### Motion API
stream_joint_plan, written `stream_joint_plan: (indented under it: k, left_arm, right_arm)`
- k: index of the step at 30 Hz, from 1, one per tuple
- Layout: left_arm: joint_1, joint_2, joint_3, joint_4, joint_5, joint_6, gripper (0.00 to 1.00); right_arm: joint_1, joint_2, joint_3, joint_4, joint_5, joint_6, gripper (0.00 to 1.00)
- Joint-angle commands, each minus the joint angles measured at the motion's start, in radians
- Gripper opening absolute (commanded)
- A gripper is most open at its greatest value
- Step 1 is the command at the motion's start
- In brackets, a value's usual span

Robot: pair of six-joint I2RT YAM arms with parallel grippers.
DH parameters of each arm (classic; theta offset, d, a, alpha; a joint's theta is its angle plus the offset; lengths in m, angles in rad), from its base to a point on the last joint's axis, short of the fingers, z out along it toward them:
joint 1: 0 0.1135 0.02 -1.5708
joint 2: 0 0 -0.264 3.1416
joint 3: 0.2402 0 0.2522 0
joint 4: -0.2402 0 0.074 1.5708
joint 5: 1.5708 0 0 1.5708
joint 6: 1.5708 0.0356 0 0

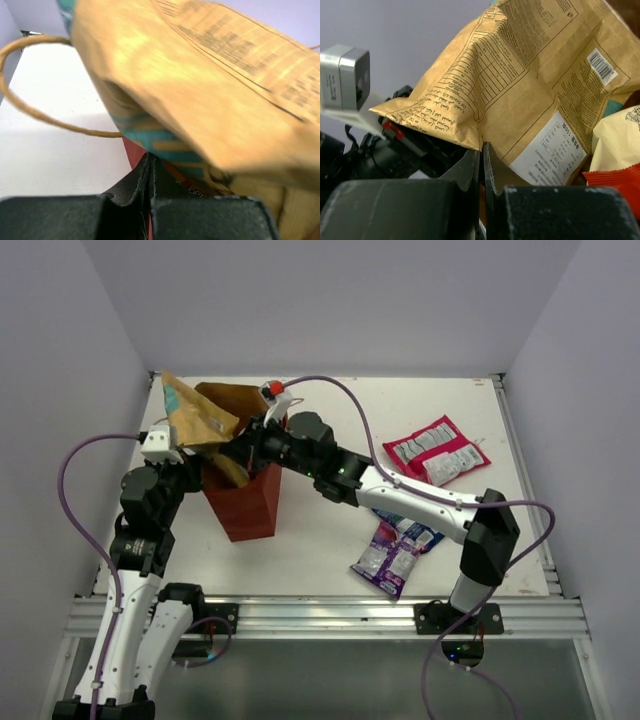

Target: Place the snacks into the paper bag

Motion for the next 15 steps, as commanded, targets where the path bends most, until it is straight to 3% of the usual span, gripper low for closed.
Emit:
stream_joint_plan:
  k: [1, 8, 10, 15]
  left_arm:
    - [-0.007, -0.009, -0.003, 0.046, 0.012, 0.013, 0.00]
    - [-0.007, -0.009, -0.002, 0.043, 0.012, 0.015, 0.00]
    - [-0.007, -0.010, -0.002, 0.043, 0.012, 0.015, 0.00]
    - [-0.007, -0.010, -0.002, 0.043, 0.010, 0.015, 0.00]
  right_arm:
    - [0.032, -0.174, -0.064, 0.123, 0.066, -0.004, 0.00]
    - [0.042, -0.200, -0.069, 0.026, 0.028, -0.010, 0.00]
    - [0.052, -0.191, -0.046, -0.012, 0.006, -0.016, 0.16]
    - [0.062, -0.165, -0.020, -0.080, 0.004, -0.062, 0.19]
